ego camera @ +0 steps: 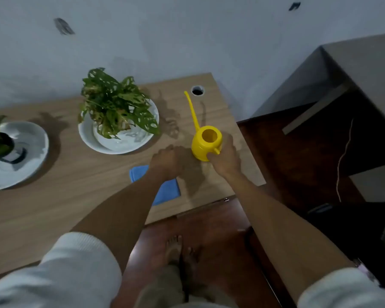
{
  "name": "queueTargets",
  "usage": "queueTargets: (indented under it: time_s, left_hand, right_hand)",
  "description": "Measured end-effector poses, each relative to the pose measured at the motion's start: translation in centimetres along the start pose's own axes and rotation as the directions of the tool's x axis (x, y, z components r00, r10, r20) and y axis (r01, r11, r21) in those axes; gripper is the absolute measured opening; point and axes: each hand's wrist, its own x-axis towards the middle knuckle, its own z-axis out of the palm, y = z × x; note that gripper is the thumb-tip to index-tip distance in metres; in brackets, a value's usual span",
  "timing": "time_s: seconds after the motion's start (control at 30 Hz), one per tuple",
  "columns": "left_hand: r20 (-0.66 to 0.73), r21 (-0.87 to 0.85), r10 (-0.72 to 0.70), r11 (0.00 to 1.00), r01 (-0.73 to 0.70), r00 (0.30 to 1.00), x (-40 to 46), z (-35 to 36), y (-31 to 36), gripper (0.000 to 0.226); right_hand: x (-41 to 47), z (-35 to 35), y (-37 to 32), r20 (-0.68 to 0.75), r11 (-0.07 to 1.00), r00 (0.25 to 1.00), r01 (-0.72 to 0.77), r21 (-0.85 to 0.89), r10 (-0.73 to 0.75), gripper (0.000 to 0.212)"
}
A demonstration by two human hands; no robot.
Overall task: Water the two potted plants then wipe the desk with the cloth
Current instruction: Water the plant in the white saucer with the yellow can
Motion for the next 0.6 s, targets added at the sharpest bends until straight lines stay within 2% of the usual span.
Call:
queueTargets:
  time_s: [0.1,0.23,0.3,0.47,0.6]
  left_hand:
    - [0.027,0.024,-0.009,1.0,0.008,1.0,1.0,2.0,-0.1,0.075]
    - [0.038,0.069,0.02,0.997,-0.023,0.999,2.3,4.4,-0.9,0.075]
    - [0.051,0.064,0.021,0.998,-0.024,0.998,2.8,4.9,-1.0,0.074]
    - [-0.017,0.03,0.027,0.999,-0.027,0.999,2.8,6.2,-1.4,0.071]
    - [-0.012,0.027,0.029,0.999,-0.028,1.0,3.2,6.6,-1.8,0.071]
  right_hand:
    - [1.4,1.1,1.4,0.065,0.971,0.998,-0.035,0.237,0.02,0.104]
    - [2.8,2.3,2.5,0.085,0.903,0.996,-0.038,0.429,0.001,0.072]
    - [3.3,2.6,2.6,0.07,0.865,0.998,-0.031,0.501,-0.005,0.065]
    - [3.2,3.7,2.4,-0.046,0.838,0.999,0.045,0.544,-0.024,0.076]
    - [2.8,4.1,2.3,-0.1,0.82,0.994,0.1,0.564,-0.053,0.076]
